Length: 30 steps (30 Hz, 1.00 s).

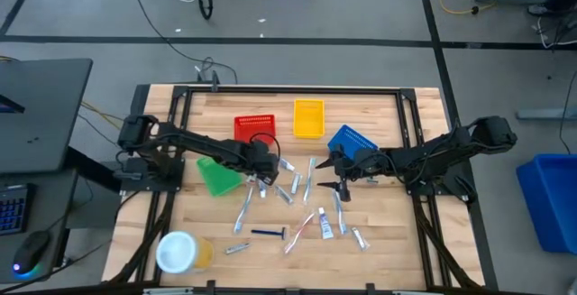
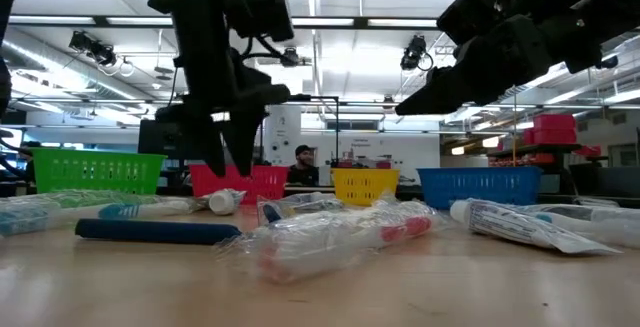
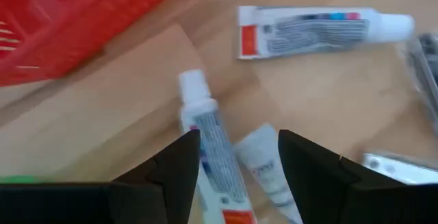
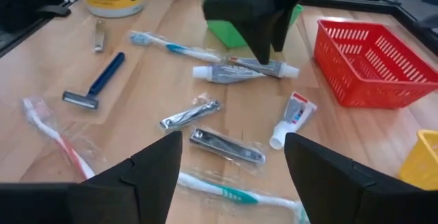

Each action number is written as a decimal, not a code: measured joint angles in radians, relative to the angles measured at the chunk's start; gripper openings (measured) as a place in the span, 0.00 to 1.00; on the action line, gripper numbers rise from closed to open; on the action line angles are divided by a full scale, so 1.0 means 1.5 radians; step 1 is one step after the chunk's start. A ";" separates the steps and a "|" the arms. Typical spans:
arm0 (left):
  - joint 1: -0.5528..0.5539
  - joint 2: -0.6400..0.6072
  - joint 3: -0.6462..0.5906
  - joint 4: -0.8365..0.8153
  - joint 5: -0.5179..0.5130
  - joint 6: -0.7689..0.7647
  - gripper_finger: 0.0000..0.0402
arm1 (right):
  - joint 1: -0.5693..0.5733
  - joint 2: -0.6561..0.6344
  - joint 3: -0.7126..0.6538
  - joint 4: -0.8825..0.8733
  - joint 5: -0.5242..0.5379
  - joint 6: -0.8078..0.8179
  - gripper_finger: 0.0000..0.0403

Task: Pick & Place Travel size toiletries
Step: Put the white toothpaste the green bin

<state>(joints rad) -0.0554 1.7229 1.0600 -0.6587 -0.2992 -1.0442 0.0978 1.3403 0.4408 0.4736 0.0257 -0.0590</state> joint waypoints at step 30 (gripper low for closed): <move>0.016 0.023 -0.056 0.035 0.003 -0.111 0.51 | 0.001 0.000 0.000 -0.015 -0.001 0.050 0.65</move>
<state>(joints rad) -0.0311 1.7569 0.9756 -0.6056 -0.2939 -1.2112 0.0990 1.3403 0.4412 0.4515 0.0238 0.0154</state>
